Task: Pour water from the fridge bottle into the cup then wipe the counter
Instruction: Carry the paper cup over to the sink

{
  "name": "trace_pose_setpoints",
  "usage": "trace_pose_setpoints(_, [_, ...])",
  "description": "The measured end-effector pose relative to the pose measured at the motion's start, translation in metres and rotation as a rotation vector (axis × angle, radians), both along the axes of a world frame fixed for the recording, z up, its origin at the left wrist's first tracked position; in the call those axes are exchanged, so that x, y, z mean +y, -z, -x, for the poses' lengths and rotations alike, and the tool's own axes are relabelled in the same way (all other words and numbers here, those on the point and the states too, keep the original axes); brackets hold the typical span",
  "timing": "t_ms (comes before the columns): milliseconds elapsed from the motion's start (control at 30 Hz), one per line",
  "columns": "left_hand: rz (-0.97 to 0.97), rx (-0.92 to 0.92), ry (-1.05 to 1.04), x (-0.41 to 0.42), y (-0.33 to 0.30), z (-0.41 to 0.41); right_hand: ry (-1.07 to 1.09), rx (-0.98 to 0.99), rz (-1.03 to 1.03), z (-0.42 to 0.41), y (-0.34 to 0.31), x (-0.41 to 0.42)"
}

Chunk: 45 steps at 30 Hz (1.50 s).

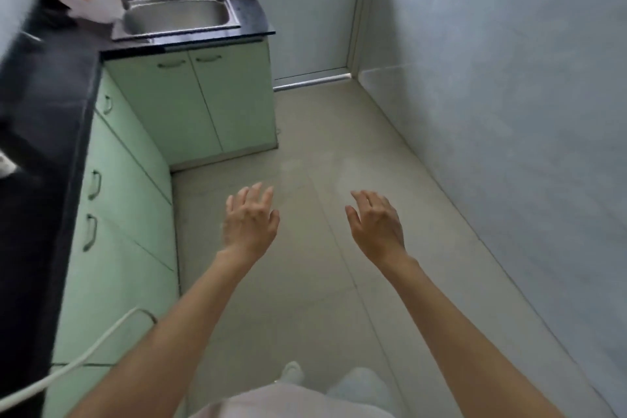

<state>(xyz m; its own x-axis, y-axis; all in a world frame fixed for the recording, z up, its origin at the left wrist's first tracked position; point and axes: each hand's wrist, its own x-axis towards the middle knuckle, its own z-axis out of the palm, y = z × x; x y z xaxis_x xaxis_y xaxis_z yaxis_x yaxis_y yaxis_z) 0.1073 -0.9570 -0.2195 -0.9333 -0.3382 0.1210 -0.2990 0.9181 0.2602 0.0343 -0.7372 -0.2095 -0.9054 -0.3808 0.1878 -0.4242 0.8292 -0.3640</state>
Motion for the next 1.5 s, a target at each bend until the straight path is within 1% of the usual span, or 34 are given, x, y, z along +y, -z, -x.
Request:
trace_pose_setpoints(167, [0.030, -0.021, -0.169, -0.065, 0.001, -0.010, -0.174, -0.015, 0.013, 0.028, -0.003, -0.087])
trace_pose_setpoints(367, [0.042, -0.017, -0.374, -0.125, 0.006, -0.003, -0.420, -0.012, 0.039, 0.073, -0.004, -0.175])
trace_pose_setpoints(633, [0.039, -0.002, -0.691, -0.185, 0.010, 0.029, -0.713, 0.032, 0.052, 0.159, -0.002, -0.283])
trace_pose_setpoints(800, [0.077, 0.051, -0.887, -0.215, -0.001, 0.040, -0.942, 0.047, 0.069, 0.189, -0.008, -0.350])
trace_pose_setpoints(933, [0.089, 0.069, -1.025, -0.228, 0.002, 0.033, -1.082, 0.039, 0.070, 0.193, -0.007, -0.400])
trace_pose_setpoints(1100, [0.099, 0.049, -1.156, -0.254, 0.012, 0.019, -1.236, 0.006, 0.041, 0.181, 0.007, -0.464])
trace_pose_setpoints(1300, [0.076, 0.056, -1.255, -0.320, 0.026, -0.002, -1.355, 0.010, 0.024, 0.157, 0.020, -0.553])
trace_pose_setpoints(1500, [0.078, 0.057, -1.283, -0.398, 0.029, -0.022, -1.465, 0.074, 0.120, 0.131, 0.021, -0.641])
